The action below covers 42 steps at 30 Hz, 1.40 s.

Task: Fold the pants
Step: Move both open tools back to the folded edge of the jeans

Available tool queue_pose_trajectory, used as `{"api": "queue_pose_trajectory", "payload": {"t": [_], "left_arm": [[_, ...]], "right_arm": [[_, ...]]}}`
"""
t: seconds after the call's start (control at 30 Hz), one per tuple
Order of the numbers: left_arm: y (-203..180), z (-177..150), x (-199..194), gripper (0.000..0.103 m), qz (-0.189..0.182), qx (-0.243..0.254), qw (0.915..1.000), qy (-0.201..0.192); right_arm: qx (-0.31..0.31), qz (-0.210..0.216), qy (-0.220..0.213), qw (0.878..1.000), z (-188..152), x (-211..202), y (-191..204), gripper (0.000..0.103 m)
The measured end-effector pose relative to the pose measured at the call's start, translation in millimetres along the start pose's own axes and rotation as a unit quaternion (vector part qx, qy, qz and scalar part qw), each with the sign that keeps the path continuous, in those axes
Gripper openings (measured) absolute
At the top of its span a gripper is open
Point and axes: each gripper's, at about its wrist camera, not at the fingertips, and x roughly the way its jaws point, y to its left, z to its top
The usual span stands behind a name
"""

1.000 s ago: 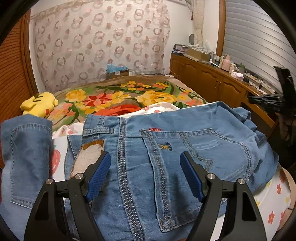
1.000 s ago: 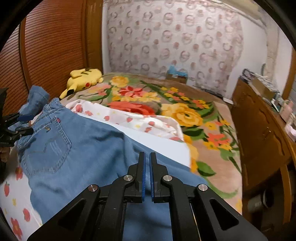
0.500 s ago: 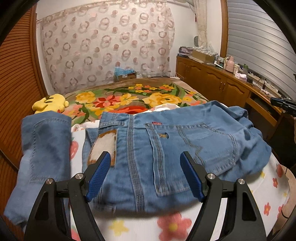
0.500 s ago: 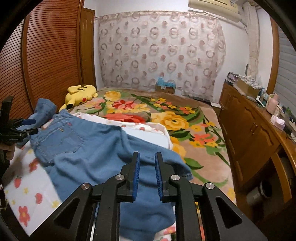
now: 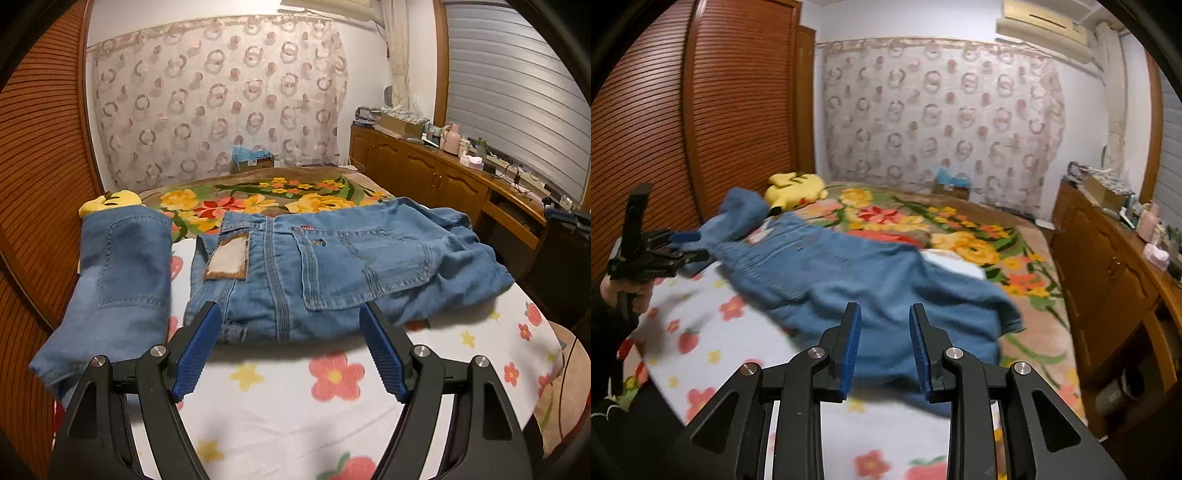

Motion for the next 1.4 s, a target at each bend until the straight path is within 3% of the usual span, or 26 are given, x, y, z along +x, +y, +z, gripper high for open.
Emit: {"api": "queue_pose_trajectory", "payload": {"t": [0.13, 0.37, 0.67, 0.8, 1.07, 1.2, 1.4], "left_arm": [[5, -11, -10, 0.078, 0.003, -0.005, 1.0, 0.0], [20, -26, -6, 0.078, 0.014, -0.014, 0.9997, 0.013], [35, -32, 15, 0.078, 0.024, -0.018, 0.9991, 0.031], [40, -28, 23, 0.072, 0.029, -0.016, 0.9989, 0.034], [48, -18, 47, 0.066, 0.034, -0.016, 0.998, 0.05], [52, -14, 58, 0.066, 0.044, -0.012, 0.9972, 0.059], [57, -10, 78, 0.066, 0.032, -0.015, 0.9963, 0.078]], "right_arm": [[0.01, 0.02, 0.001, 1.0, -14, 1, 11, 0.03], [0.04, 0.044, 0.023, 0.998, -34, 33, 12, 0.044], [0.071, 0.002, 0.075, 0.995, -58, 73, -30, 0.046], [0.082, -0.004, 0.09, 0.993, -63, 78, -49, 0.047], [0.082, -0.005, 0.112, 0.99, -47, 101, -61, 0.047], [0.086, 0.014, 0.103, 0.991, -33, 113, -58, 0.047], [0.087, 0.028, 0.093, 0.991, -41, 123, -46, 0.047]]}}
